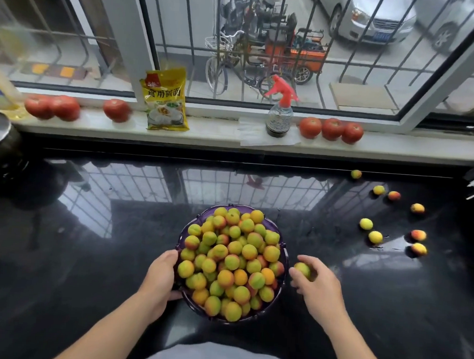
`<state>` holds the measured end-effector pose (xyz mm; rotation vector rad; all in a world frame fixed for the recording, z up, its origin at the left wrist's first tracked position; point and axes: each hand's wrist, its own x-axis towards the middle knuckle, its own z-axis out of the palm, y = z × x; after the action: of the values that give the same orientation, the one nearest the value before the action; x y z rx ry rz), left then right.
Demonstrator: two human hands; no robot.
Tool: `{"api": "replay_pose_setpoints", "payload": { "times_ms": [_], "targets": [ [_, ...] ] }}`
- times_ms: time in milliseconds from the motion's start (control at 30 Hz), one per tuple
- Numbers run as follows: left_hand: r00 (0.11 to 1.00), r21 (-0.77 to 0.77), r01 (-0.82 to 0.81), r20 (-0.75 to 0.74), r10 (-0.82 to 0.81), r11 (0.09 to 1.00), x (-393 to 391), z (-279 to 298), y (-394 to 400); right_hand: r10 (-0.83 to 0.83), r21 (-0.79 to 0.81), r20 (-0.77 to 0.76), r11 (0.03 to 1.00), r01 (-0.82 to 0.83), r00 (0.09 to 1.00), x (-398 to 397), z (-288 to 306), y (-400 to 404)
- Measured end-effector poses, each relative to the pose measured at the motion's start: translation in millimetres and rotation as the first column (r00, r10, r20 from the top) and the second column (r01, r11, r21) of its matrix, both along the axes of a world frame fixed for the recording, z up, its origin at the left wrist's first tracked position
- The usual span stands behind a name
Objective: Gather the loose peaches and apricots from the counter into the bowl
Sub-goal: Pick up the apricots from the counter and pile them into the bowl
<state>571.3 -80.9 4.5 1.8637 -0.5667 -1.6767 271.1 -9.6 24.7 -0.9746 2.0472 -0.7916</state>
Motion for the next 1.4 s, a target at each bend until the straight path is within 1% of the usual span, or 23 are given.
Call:
{"api": "replay_pose_setpoints", "payload": {
  "times_ms": [100,200,267,333,433,500,567,667,767,833,900,1033,1100,1133,1200,1233,1267,1333,1400],
  "targets": [
    [0.999,-0.007,0.027,-0.023,-0.027,1.0,2,0,-1,0.001,-0.084,0.029,0.996,0.001,1.0,4,25,-5],
    [0.998,-0.03,0.06,-0.028,-0.061,0.998,3,2,-1,0.121,-0.128,-0.002,0.984,-0.12,0.993,9,42,-13],
    [0.997,-0.063,0.079,-0.016,-0.081,0.995,4,2,-1,0.212,-0.163,0.017,0.965,-0.207,0.977,18,49,-16],
    [0.995,-0.092,0.094,-0.007,-0.095,0.991,6,4,-2,0.287,-0.189,0.081,0.945,-0.268,0.955,29,55,-18],
    [0.991,-0.113,0.137,0.005,-0.137,0.984,6,11,-2,0.32,-0.219,0.248,0.938,-0.269,0.914,41,56,-19],
    [0.983,-0.116,0.181,0.009,-0.182,0.977,6,13,1,0.301,-0.243,0.376,0.945,-0.22,0.877,46,58,-17],
    [0.976,-0.111,0.216,0.008,-0.217,0.97,6,13,6,0.285,-0.25,0.447,0.95,-0.188,0.848,49,61,-15],
    [0.966,-0.086,0.253,-0.023,-0.256,0.964,6,13,13,0.242,-0.231,0.444,0.961,-0.15,0.863,50,62,-12],
    [0.946,-0.06,0.317,-0.054,-0.32,0.946,6,16,19,0.098,-0.211,0.381,0.977,-0.017,0.919,41,57,-11],
    [0.93,-0.052,0.357,-0.073,-0.36,0.933,5,18,21,0.03,-0.209,0.415,0.976,0.063,0.909,31,54,-10],
    [0.924,-0.055,0.368,-0.087,-0.372,0.928,5,19,20,0.033,-0.195,0.432,0.979,0.057,0.901,21,50,-7],
    [0.932,-0.059,0.339,-0.118,-0.344,0.939,6,16,18,0.044,-0.154,0.408,0.988,0.021,0.912,9,42,-9],
    [0.937,-0.056,0.323,-0.121,-0.327,0.945,6,15,19,0.084,-0.13,0.353,0.991,-0.04,0.932,8,44,-16],
    [0.94,-0.054,0.313,-0.122,-0.318,0.948,6,14,20,0.123,-0.109,0.271,0.989,-0.097,0.955,9,45,-21],
    [0.946,-0.05,0.296,-0.122,-0.3,0.954,5,14,21,0.221,-0.056,0.006,0.974,-0.22,0.975,16,45,-33],
    [0.949,-0.049,0.289,-0.12,-0.293,0.956,5,13,22,0.26,-0.039,-0.127,0.963,-0.267,0.957,21,44,-40],
    [0.952,-0.046,0.281,-0.117,-0.284,0.959,4,13,22,0.29,-0.031,-0.224,0.952,-0.304,0.93,27,43,-46],
    [0.956,-0.037,0.268,-0.113,-0.271,0.963,4,14,23,0.352,0.0,-0.329,0.928,-0.372,0.876,38,39,-58],
    [0.959,-0.032,0.261,-0.11,-0.262,0.965,5,14,23,0.417,0.061,-0.391,0.901,-0.429,0.821,47,33,-64]
  ]
}}
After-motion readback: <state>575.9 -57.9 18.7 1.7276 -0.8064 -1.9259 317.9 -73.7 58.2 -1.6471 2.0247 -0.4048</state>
